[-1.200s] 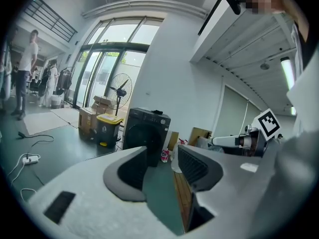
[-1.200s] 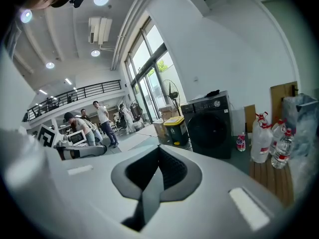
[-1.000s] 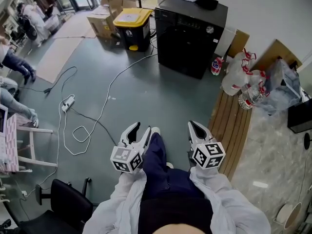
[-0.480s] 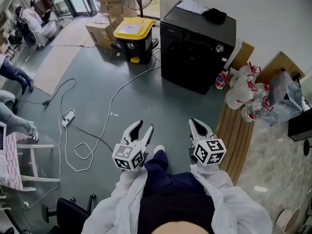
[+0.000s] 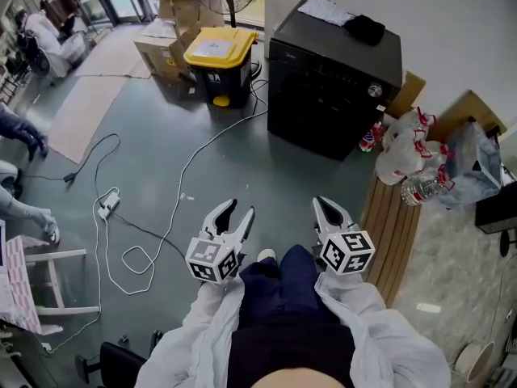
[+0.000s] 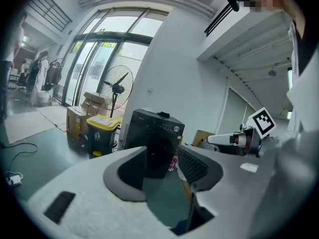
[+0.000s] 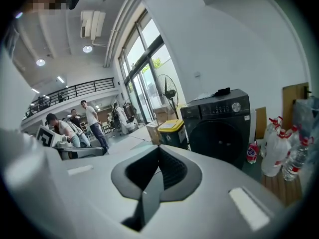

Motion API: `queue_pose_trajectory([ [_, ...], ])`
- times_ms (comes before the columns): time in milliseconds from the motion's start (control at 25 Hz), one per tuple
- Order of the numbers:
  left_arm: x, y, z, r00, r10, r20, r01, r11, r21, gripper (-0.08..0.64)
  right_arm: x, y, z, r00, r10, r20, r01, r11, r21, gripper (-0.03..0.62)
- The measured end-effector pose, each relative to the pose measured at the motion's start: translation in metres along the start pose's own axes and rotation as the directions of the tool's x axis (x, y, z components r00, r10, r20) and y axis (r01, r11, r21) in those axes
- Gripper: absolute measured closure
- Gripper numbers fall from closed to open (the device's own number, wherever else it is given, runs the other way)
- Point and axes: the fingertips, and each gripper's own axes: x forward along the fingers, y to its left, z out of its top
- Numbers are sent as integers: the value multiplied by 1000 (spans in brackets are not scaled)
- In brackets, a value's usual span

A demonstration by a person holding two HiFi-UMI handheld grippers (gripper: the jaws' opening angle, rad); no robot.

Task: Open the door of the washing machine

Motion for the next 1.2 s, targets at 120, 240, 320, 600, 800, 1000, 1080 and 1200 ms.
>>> queue_pose_trajectory([
  [120, 12, 9, -3, 1000, -2, -13, 2, 1000, -13, 376, 15, -8, 0, 1000, -4, -17, 4, 1000, 10, 584],
  [240, 25, 21, 0, 1000, 6, -14, -7, 1000, -23, 376, 34, -16, 6, 1000, -2, -25, 2, 1000, 10, 584],
  [320, 37, 32, 5, 1000, 16, -15, -16, 1000, -27, 376, 51, -21, 13, 1000, 3, -25, -2, 1000, 14, 584],
  [600, 102, 77, 39, 1000, 23, -11, -24, 999, -26, 376, 128, -52, 47, 999, 21, -27, -20, 1000, 22, 584],
  [800, 162, 121, 66, 999, 39, -27, -40, 999, -34, 376, 196, -79, 75, 998, 36, -58, -35, 999, 20, 584],
  [1000, 227, 168, 97, 998, 48, -35, -49, 998, -28, 376, 265, -106, 110, 996, 50, -70, -50, 999, -1, 584],
  [1080, 253, 180, 104, 999, 37, -37, -38, 999, -24, 376, 286, -119, 119, 996, 48, -72, -48, 999, -2, 584],
  [1200, 291, 191, 113, 999, 13, -39, -13, 1000, -17, 376, 312, -138, 129, 996, 46, -75, -47, 999, -8, 584],
])
